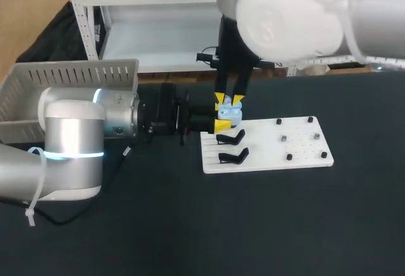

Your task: Pick up each earbud case from the left stands, insert the matching earbuds, close the lid, and place the case in the box.

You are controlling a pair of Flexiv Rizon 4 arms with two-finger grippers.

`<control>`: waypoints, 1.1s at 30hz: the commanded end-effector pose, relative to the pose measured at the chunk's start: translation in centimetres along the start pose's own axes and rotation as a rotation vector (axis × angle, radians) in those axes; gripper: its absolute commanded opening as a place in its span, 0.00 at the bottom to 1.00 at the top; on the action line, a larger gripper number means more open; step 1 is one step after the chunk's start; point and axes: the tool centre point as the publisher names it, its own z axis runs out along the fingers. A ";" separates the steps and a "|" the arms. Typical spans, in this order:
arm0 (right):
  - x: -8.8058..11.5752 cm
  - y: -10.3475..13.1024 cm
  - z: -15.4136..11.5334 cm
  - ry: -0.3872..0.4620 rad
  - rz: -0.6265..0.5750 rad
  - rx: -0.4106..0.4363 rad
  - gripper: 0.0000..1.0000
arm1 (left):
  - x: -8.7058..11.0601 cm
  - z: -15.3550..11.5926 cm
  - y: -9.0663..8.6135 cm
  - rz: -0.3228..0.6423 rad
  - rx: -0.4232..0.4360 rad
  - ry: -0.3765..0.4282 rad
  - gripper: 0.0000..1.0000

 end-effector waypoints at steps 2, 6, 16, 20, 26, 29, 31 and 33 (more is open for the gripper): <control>-0.2 0.2 -0.1 0.008 0.001 0.005 0.00 | 0.0 0.0 0.0 0.001 -0.002 -0.001 0.00; -0.2 0.2 -0.1 0.008 0.001 0.005 0.00 | 0.0 0.0 0.0 0.001 -0.002 -0.001 0.00; -0.3 1.0 -0.3 -0.020 -0.091 0.013 0.00 | 0.0 0.0 0.0 0.001 -0.002 -0.001 0.00; -0.6 0.7 0.0 -0.022 -0.104 0.019 0.00 | 0.0 0.0 0.0 0.001 -0.002 -0.001 0.00; -0.5 0.8 0.6 -0.010 -0.121 0.009 0.00 | 0.0 0.0 0.0 0.001 -0.002 -0.001 0.00; -0.5 0.8 0.9 -0.003 -0.125 0.005 0.00 | 0.0 0.0 0.0 0.001 -0.002 -0.001 0.00; -0.5 0.7 1.1 0.000 -0.126 0.003 0.00 | 0.0 0.0 0.0 0.001 -0.002 -0.001 0.00; -0.4 0.6 1.3 0.003 -0.127 0.002 0.00 | 0.0 0.0 0.0 0.001 -0.002 -0.001 0.00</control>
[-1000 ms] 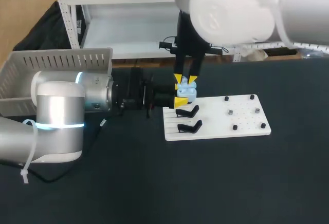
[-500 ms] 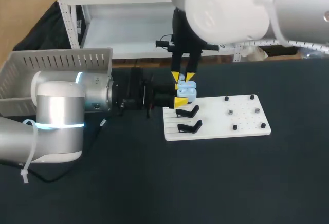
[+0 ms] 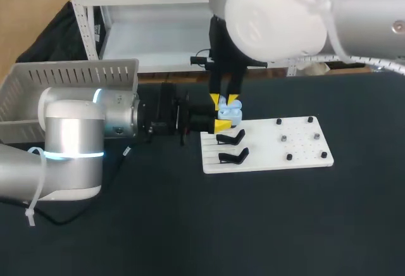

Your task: Pick up each earbud case from the left stands, insert the matching earbuds, close the lid, and place the case in the box.

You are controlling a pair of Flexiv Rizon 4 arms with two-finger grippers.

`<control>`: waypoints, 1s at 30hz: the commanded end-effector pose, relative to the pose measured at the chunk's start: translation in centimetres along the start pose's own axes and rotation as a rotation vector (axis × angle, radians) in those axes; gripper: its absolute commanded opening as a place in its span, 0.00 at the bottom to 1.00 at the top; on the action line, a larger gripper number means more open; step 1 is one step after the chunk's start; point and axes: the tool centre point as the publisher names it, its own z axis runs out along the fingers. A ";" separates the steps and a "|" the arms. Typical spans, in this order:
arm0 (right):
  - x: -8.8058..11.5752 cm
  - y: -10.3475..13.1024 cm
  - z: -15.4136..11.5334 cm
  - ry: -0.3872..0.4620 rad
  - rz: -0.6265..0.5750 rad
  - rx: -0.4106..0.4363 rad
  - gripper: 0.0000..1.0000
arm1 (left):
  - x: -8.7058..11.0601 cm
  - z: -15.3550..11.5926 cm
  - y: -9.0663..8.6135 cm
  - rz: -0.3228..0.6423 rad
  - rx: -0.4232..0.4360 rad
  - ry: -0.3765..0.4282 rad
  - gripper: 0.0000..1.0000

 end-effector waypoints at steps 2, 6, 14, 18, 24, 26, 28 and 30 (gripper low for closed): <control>0.1 -0.1 0.5 0.003 0.000 -0.003 0.00 | 0.0 0.0 0.0 0.001 -0.002 -0.001 0.00; 0.2 -0.1 0.9 0.009 -0.002 -0.001 0.00 | 0.0 0.0 0.0 0.001 -0.002 -0.001 0.00; 0.1 -0.3 1.5 0.015 -0.003 0.003 0.00 | 0.0 0.0 0.0 0.001 -0.002 -0.001 0.00; -0.1 -0.5 1.7 0.013 0.000 0.005 0.00 | 0.0 0.0 0.0 0.001 -0.002 -0.001 0.00; -0.4 -0.7 2.1 0.016 0.008 0.007 0.00 | 0.0 0.0 0.0 0.001 -0.002 -0.001 0.00; -0.5 -0.8 2.2 0.016 0.011 0.009 0.00 | 0.0 0.0 0.0 0.001 -0.002 -0.001 0.00; -0.6 -1.0 2.3 0.015 0.014 0.007 0.00 | 0.0 0.0 0.0 0.001 -0.002 -0.001 0.00; -0.7 -1.0 2.3 0.015 0.016 0.006 0.00 | 0.0 0.0 0.0 0.001 -0.002 -0.001 0.00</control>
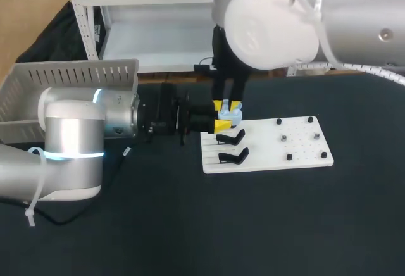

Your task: Pick up each earbud case from the left stands, insert the matching earbuds, close the lid, and place the case in the box.

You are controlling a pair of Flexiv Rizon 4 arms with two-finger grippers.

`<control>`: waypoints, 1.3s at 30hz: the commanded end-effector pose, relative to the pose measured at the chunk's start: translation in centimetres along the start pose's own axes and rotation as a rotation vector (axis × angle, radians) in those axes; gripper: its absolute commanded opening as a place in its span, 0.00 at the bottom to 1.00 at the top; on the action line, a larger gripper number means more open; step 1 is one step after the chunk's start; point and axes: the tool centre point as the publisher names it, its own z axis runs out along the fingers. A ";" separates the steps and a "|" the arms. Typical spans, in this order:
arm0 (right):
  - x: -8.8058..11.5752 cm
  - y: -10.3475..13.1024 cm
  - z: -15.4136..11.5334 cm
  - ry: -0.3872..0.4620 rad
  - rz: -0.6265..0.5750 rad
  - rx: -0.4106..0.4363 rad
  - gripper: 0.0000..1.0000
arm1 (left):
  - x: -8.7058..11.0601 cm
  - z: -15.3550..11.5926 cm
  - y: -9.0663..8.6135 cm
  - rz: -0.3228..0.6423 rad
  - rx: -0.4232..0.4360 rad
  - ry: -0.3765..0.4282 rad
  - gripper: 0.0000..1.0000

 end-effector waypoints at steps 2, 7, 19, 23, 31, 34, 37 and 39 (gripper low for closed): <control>-0.1 0.0 0.2 -0.002 0.004 -0.002 0.00 | 0.0 0.0 0.0 0.002 -0.002 -0.002 0.00; -0.3 0.0 0.3 -0.002 0.003 -0.003 0.00 | 0.0 0.0 0.0 0.002 -0.002 -0.002 0.00; -0.5 -0.1 0.4 -0.001 0.002 0.001 0.00 | 0.0 0.0 0.0 0.002 -0.002 -0.002 0.00; -0.4 -0.1 0.7 0.006 0.001 0.003 0.00 | 0.0 0.0 0.0 0.002 -0.002 -0.002 0.00; -0.3 -0.2 1.0 0.013 -0.006 0.002 0.00 | 0.0 0.0 0.0 0.002 -0.002 -0.002 0.00; -0.2 -0.1 1.2 0.020 -0.027 0.010 0.00 | 0.0 0.0 0.0 0.002 -0.002 -0.002 0.00; -0.2 0.0 1.3 0.031 -0.058 0.019 0.00 | 0.0 0.0 0.0 0.002 -0.002 -0.002 0.00; -0.2 0.0 1.3 0.034 -0.063 0.025 0.00 | 0.0 0.0 0.0 0.002 -0.002 -0.002 0.00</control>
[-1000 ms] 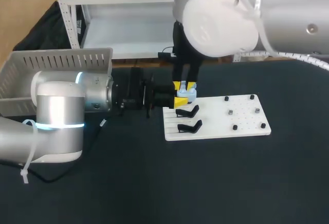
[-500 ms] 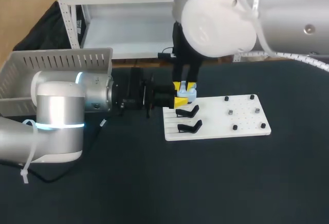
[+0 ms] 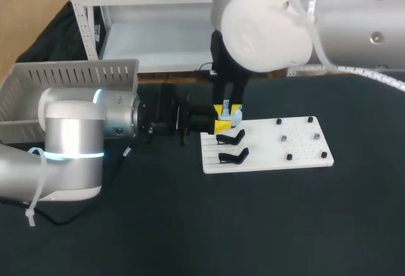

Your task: Pick up each earbud case from the left stands, insert the matching earbuds, close the lid, and place the case in the box.

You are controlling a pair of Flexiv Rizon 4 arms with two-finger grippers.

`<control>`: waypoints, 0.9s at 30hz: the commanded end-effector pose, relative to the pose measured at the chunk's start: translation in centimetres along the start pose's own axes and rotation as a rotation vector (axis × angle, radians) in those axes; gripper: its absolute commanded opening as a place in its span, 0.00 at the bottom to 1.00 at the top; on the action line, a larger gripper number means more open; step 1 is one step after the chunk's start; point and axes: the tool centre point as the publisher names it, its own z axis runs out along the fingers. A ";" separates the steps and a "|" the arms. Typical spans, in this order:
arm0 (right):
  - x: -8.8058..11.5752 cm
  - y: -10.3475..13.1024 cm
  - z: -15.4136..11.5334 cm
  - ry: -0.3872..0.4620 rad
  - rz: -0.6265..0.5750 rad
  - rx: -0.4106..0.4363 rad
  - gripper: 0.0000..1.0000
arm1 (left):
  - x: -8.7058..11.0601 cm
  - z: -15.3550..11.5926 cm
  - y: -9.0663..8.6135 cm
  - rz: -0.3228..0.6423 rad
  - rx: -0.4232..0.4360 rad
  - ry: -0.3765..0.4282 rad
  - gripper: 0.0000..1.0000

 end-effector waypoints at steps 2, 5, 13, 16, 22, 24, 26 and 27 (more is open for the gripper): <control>-0.3 0.2 0.2 0.017 -0.011 0.016 0.00 | -0.1 0.0 0.0 0.002 -0.003 -0.002 0.00; -0.4 0.2 0.2 0.024 -0.014 0.020 0.00 | -0.1 0.0 0.0 0.002 -0.003 -0.002 0.00; -0.2 0.3 -0.9 0.006 -0.014 0.019 0.63 | -0.1 0.0 0.0 0.002 -0.003 -0.002 0.00; 0.0 0.2 -1.4 -0.004 -0.013 0.020 0.85 | -0.1 0.0 0.0 0.002 -0.003 -0.002 0.00; 0.3 -0.1 -3.2 -0.057 0.004 0.015 0.90 | -0.1 0.0 0.0 0.002 -0.003 -0.002 0.00; -0.3 -0.9 -3.6 -0.071 0.040 0.018 0.93 | -0.1 0.0 0.0 0.002 -0.003 -0.002 0.00; -0.9 -1.8 -3.7 -0.079 0.082 0.020 0.99 | -0.1 0.0 0.0 0.002 -0.003 -0.002 0.00; -1.3 -2.3 -3.7 -0.079 0.107 0.028 1.00 | -0.1 0.0 0.0 0.002 -0.003 -0.002 0.00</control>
